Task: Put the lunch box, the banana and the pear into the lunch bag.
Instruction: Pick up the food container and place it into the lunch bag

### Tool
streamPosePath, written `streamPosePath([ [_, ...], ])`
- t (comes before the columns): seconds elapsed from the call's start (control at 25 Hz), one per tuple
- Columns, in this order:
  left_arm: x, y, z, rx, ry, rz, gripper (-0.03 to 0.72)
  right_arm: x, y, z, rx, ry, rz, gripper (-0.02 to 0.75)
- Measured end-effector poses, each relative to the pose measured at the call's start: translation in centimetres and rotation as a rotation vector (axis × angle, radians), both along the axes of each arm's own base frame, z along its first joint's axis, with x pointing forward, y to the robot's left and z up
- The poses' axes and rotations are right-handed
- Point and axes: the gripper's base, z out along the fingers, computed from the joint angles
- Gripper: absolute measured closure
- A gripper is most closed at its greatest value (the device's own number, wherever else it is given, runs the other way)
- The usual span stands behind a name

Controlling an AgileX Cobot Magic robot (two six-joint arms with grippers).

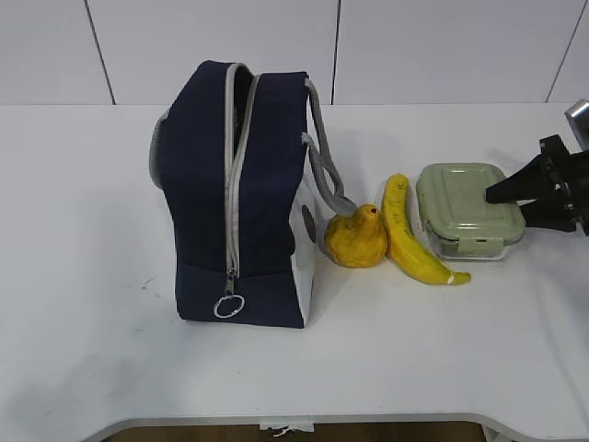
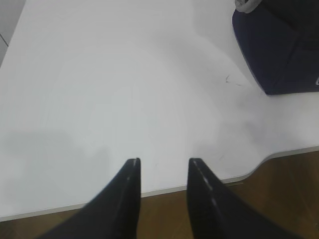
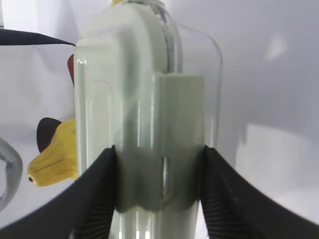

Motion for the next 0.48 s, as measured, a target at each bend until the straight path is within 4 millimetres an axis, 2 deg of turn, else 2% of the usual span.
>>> streamPosePath([
  [0.24,0.0,-0.1,0.0,-0.011,0.0,-0.007,0.445,-0.4,0.1,2.9,-0.031,-0.031,-0.013,0.368],
  [0.48,0.0,-0.9,0.2,-0.092,-0.007,-0.062,0.445,-1.1,0.4,6.2,-0.036,-0.055,-0.048,0.368],
])
